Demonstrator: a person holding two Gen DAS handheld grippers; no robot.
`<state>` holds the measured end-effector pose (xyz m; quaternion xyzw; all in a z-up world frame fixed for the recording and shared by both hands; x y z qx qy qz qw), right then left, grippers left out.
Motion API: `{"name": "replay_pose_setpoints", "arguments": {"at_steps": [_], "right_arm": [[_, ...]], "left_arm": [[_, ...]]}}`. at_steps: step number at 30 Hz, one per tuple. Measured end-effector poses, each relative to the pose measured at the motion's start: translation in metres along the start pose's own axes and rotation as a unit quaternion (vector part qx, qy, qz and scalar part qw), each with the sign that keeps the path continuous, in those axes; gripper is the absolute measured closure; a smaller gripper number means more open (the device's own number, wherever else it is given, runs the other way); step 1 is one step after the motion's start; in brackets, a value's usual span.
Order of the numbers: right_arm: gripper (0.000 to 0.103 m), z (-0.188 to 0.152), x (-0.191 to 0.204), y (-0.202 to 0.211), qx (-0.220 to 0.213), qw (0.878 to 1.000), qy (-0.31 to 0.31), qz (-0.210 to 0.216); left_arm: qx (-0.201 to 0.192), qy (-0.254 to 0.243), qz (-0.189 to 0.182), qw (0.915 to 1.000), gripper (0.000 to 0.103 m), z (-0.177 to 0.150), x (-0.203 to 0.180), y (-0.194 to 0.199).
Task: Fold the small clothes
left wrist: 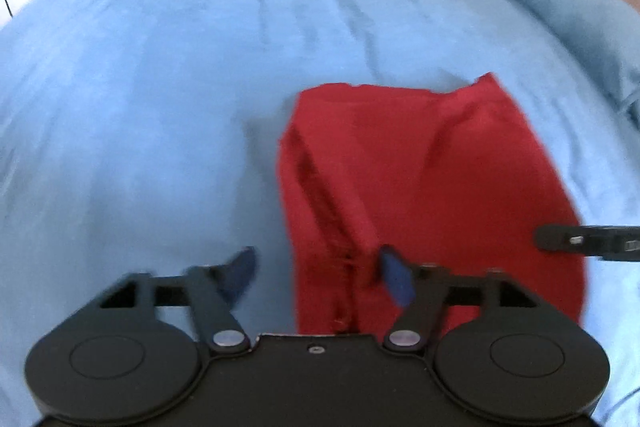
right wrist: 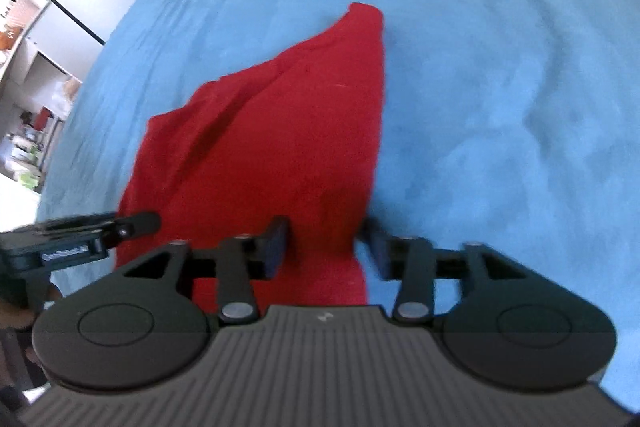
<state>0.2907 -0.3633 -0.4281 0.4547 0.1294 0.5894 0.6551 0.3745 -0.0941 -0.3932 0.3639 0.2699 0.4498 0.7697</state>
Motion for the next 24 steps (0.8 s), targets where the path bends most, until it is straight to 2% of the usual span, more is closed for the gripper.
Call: {"name": "replay_pose_setpoints", "arguments": {"at_steps": [5,8,11,14,19,23,24], "right_arm": [[0.022,-0.005,-0.007,0.002,-0.01,1.0,-0.018,-0.003],[0.021,-0.005,0.003,0.016,-0.03,1.0,-0.003,-0.009],[0.021,0.0,0.007,0.054,-0.063,0.998,0.011,-0.003],[0.018,0.007,0.022,0.098,-0.089,0.996,0.026,-0.003],[0.001,0.021,0.052,0.191,-0.122,0.991,0.043,-0.025],[0.0,0.026,0.084,0.281,-0.158,0.984,0.054,-0.058],[0.0,0.025,0.091,0.306,-0.169,0.981,0.056,-0.074]], "left_arm": [[0.003,0.011,-0.008,0.9999,0.019,-0.003,0.009,-0.006],[-0.01,0.008,0.008,0.9999,0.021,-0.006,0.005,0.022],[-0.034,0.008,0.021,0.9992,0.021,-0.001,0.004,0.057],[-0.064,0.02,0.026,0.9974,0.021,0.007,-0.001,0.111],[-0.112,0.025,0.033,0.9928,0.014,0.019,-0.022,0.212],[-0.145,0.039,0.047,0.9875,0.0,0.027,-0.046,0.305],[-0.158,0.037,0.056,0.9852,0.0,0.027,-0.055,0.332]]}}
Point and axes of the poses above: each gripper's, at about its wrist camera, not at the fingertips, and y roughly against the way its jaws point, x to its left, z to its top, the point moved 1 cm from there along -y, roughly the way its jaws point, and after that the axes turned 7 degrees about -x, right-handed, at the moved point
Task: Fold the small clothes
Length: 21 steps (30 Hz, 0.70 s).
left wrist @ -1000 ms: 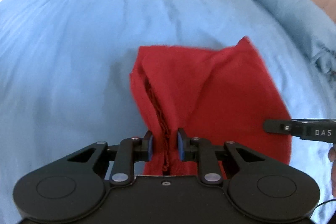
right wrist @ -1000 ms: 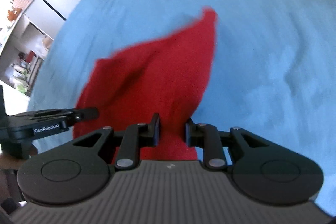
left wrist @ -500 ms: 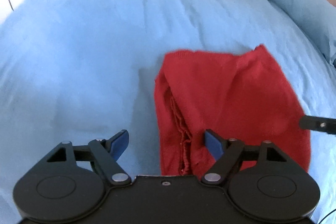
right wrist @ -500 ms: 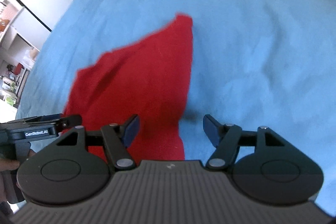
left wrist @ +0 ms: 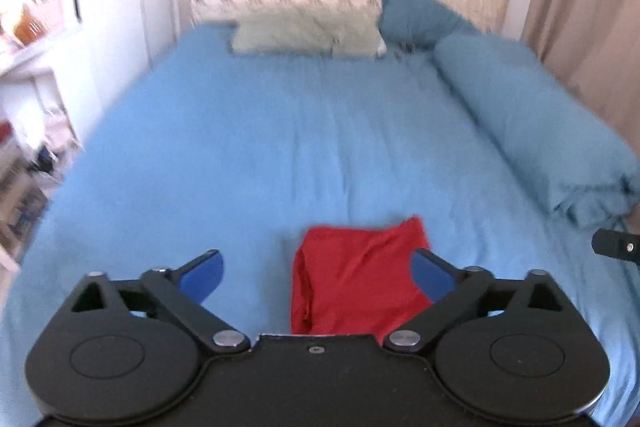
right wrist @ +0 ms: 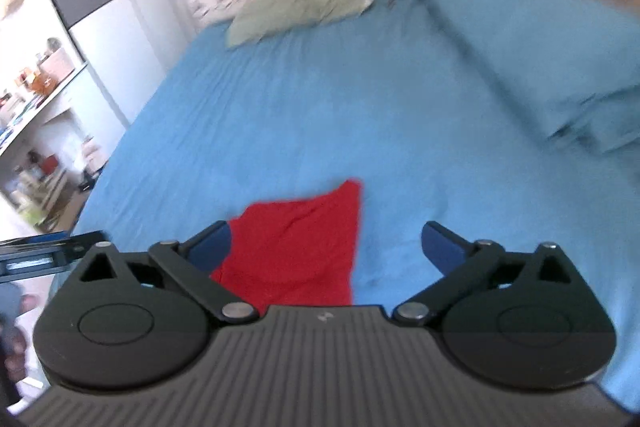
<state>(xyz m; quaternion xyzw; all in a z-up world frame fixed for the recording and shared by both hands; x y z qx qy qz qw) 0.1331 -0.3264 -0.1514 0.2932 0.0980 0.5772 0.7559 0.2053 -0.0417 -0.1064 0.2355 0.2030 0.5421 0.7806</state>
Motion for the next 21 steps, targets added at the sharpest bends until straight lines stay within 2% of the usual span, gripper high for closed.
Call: {"name": "replay_pose_setpoints", "arguments": {"at_steps": [2,5,9,14,21], "right_arm": [[0.0,0.014,0.009,0.044,-0.004,0.999,0.026,-0.02],[0.0,0.021,0.027,0.092,0.013,0.996,0.072,-0.054],[0.0,0.014,0.043,0.145,0.041,0.994,0.084,-0.061],[0.0,-0.004,0.061,0.189,0.066,0.991,0.091,-0.075],[0.0,-0.029,0.066,0.222,0.091,0.99,0.077,-0.08]], "left_arm": [[-0.008,-0.008,0.014,0.9998,0.0,0.009,-0.009,0.04],[0.009,-0.022,0.039,0.9989,0.0,0.013,-0.023,0.087],[0.032,-0.039,0.066,0.9965,0.0,0.005,-0.032,0.132],[0.061,-0.03,0.073,0.995,0.0,-0.012,-0.026,0.158],[0.067,-0.024,0.077,0.9945,0.0,-0.027,-0.02,0.184]]}}
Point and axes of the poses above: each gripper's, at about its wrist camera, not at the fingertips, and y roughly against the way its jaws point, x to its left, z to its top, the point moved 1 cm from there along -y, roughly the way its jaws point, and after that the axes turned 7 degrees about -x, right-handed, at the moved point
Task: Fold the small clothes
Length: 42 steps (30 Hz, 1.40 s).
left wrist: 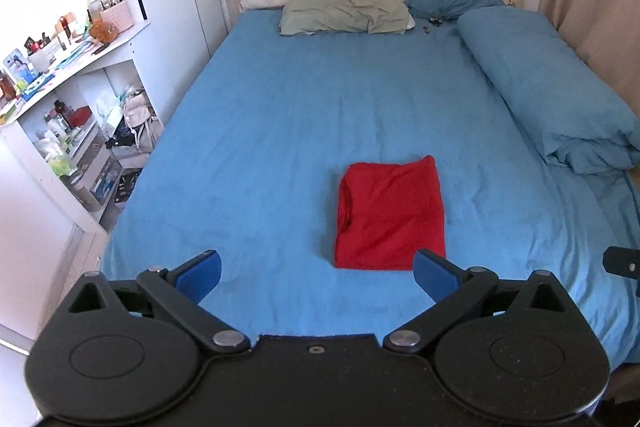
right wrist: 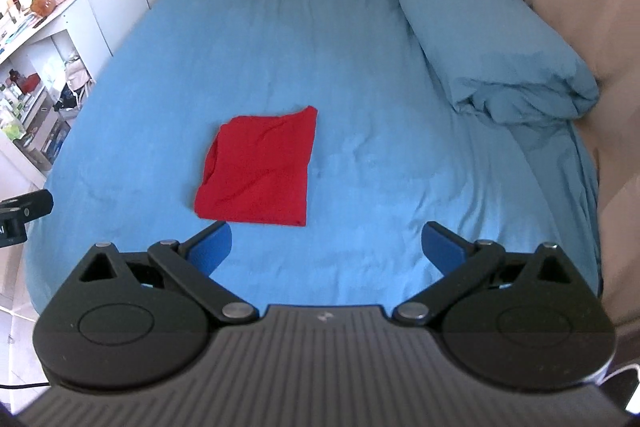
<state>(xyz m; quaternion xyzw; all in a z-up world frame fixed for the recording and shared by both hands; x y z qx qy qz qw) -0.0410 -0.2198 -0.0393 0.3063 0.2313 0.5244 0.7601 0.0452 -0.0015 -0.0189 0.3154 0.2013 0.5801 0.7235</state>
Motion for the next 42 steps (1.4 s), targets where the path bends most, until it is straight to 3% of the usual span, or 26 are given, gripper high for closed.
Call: {"name": "replay_pose_setpoints", "arguments": {"at_steps": [42], "right_arm": [[0.0,-0.012,0.01,0.009,0.015,1.0,-0.004,-0.008]], "left_arm": [[-0.017,-0.019,0.003,0.9997,0.0,-0.013,-0.005,0.019]]}}
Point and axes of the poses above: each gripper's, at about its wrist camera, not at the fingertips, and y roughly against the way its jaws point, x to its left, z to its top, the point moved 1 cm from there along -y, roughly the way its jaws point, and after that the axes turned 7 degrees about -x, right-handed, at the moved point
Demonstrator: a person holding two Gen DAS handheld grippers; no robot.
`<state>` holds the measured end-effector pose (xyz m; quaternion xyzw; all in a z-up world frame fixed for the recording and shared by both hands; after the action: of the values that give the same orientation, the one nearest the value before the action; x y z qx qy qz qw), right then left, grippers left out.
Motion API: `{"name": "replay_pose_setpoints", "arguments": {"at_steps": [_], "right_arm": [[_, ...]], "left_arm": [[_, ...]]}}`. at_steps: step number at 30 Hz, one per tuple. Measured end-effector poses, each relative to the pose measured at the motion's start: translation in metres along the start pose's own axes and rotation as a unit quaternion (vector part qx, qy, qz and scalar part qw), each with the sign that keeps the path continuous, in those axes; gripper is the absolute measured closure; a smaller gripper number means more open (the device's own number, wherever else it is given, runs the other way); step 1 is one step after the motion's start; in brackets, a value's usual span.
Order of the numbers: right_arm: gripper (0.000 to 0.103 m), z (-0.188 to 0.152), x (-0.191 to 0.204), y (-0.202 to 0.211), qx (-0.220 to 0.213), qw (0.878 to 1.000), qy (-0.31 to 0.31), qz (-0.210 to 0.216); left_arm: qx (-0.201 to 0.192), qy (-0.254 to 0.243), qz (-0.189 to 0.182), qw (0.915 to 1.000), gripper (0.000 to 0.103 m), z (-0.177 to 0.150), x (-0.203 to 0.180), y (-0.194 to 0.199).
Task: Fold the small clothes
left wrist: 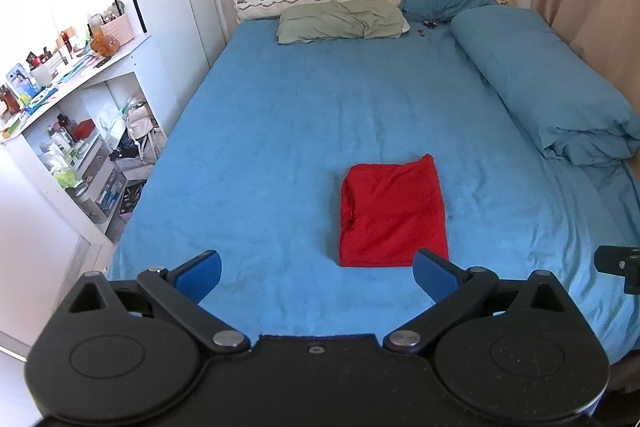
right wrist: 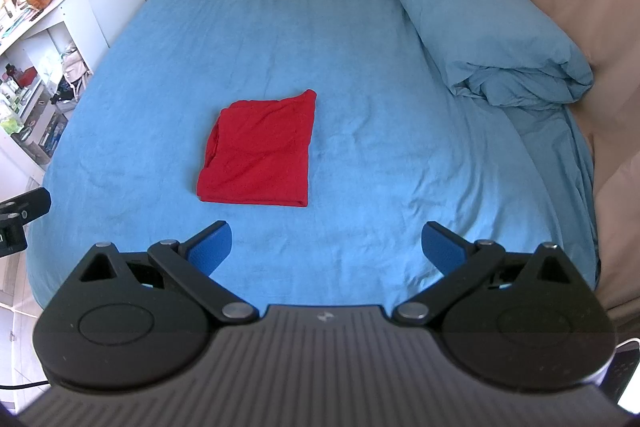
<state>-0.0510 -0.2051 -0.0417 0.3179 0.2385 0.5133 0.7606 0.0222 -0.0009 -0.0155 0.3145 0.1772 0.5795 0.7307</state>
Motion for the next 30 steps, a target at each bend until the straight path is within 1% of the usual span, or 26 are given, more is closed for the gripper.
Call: {"name": "replay_pose_setpoints", "arguments": {"at_steps": [30], "right_arm": [[0.0,0.0012,0.0044,-0.0004,0.006,1.0,-0.009,-0.003]], "left_arm": [[-0.009,-0.002,0.004,1.0,0.0,0.0013,-0.0029,0.0025]]}}
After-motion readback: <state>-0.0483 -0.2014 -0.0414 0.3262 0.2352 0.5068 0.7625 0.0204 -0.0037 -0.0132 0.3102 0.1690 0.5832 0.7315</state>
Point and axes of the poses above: each gripper's, at about its wrist camera, not at the fingertips, and y roughly against the way its jaws point, x to its left, z to its top, the point moved 1 cm from there along -y, roughly the way its jaws point, and after that the axes turned 7 degrees about -x, right-handed, at the moved point
